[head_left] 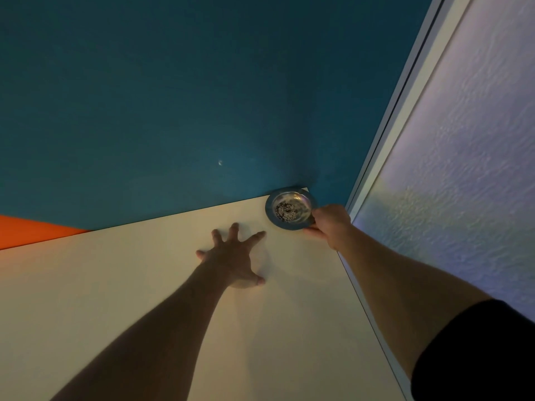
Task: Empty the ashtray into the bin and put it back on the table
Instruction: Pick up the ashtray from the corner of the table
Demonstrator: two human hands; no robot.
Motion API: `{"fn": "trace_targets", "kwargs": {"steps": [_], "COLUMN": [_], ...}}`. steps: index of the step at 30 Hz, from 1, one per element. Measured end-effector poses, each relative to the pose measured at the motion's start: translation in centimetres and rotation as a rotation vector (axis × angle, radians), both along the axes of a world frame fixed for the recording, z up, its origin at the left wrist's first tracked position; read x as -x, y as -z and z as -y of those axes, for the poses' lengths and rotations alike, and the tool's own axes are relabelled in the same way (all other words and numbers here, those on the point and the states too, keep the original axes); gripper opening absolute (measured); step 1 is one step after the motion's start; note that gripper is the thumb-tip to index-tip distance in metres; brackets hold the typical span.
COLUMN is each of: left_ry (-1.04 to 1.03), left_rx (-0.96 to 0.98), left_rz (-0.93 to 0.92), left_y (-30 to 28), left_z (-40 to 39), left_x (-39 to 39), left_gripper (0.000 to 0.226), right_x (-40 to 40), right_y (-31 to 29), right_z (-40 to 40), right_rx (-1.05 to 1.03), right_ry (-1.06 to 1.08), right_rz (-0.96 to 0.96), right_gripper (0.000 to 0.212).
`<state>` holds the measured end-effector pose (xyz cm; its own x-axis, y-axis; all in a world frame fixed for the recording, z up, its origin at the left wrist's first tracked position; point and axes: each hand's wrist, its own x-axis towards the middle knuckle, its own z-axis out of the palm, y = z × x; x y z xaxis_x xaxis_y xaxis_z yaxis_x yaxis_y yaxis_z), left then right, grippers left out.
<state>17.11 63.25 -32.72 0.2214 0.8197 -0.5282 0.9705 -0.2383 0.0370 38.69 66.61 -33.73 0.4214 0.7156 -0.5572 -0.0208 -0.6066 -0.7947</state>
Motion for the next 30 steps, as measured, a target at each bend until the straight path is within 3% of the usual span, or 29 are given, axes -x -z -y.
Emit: {"fn": "trace_targets", "kwargs": {"steps": [11, 17, 23, 30], "left_ry": [0.019, -0.074, -0.460, -0.969], "left_rx": [-0.004, -0.040, -0.202, -0.011], "left_rz": [-0.010, 0.114, 0.688, 1.320], "left_y": [0.2, -0.2, -2.7, -8.7], "left_z": [0.3, 1.0, 1.5, 0.9], "left_x": [0.3, 0.5, -0.3, -1.7], "left_gripper": [0.106, 0.110, 0.063, 0.017], "right_x": [-0.2, -0.7, -0.9, 0.7], "right_y": [-1.3, -2.7, -5.5, -9.8], "right_z": [1.1, 2.1, 3.1, 4.5], "right_rx": [-0.029, -0.067, -0.145, -0.199], "right_ry": [0.014, 0.032, 0.019, -0.089], "right_rz": [0.001, 0.045, -0.012, 0.001], "right_gripper": [0.004, 0.013, 0.011, 0.018]}}
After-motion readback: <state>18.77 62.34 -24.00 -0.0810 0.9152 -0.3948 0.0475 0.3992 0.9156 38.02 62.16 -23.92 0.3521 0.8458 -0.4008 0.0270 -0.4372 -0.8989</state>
